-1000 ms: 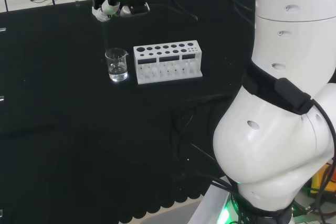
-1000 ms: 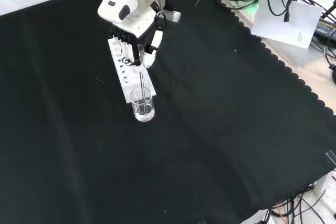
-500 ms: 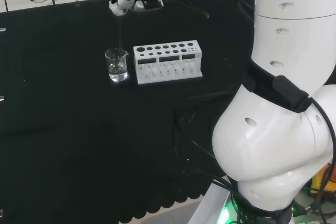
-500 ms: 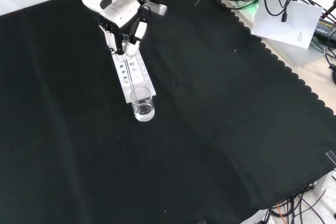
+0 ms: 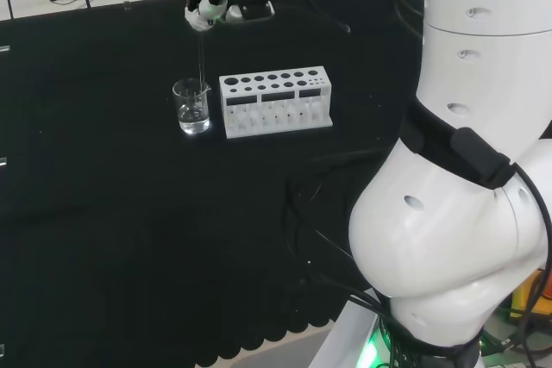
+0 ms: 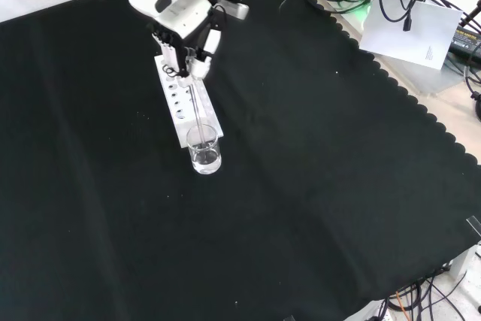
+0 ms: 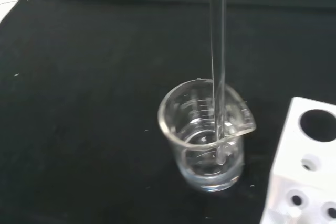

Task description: Stir in the beaker to the left of the white test tube rack with the glass rod.

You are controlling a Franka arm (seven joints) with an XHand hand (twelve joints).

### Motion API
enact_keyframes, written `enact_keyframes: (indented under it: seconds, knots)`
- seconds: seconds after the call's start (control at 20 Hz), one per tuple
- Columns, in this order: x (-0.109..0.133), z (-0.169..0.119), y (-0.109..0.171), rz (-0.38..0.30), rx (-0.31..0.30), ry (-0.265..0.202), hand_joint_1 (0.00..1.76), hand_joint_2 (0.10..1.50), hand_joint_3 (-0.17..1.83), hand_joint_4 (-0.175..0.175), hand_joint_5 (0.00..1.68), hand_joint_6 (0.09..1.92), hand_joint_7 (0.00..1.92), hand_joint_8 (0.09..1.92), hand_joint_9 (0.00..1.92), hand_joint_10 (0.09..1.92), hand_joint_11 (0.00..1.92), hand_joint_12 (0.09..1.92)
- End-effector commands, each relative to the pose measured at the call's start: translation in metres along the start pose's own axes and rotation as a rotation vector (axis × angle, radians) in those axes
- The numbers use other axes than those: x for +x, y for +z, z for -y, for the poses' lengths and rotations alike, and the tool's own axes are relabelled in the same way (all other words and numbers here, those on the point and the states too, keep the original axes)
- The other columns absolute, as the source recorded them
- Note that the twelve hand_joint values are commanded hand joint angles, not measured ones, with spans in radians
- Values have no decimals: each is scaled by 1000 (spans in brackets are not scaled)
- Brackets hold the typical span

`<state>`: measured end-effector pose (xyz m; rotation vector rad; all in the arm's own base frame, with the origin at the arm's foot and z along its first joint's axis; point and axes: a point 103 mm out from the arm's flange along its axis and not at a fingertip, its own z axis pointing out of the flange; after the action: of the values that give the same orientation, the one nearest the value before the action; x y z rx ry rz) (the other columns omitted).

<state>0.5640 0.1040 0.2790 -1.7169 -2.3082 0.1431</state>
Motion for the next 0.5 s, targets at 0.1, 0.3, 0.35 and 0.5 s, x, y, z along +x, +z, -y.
enact_keyframes:
  seconds: [0.1, 0.3, 0.35, 0.5]
  knots:
    - [39, 4, 5, 17, 6, -56, 1326, 1057, -175, -175, 1422, 87, 1324, 735, 1601, 777, 1678, 424]
    - [34, -8, 0, 22, -8, -63, 1326, 1057, -175, -175, 1422, 87, 1325, 734, 1601, 778, 1678, 425]
    - [30, -14, -3, 31, -15, -65, 1326, 1056, -175, -175, 1422, 87, 1325, 734, 1601, 778, 1678, 424]
    - [14, -27, -13, 17, -27, -55, 1326, 1056, -175, -175, 1422, 87, 1325, 733, 1600, 778, 1678, 424]
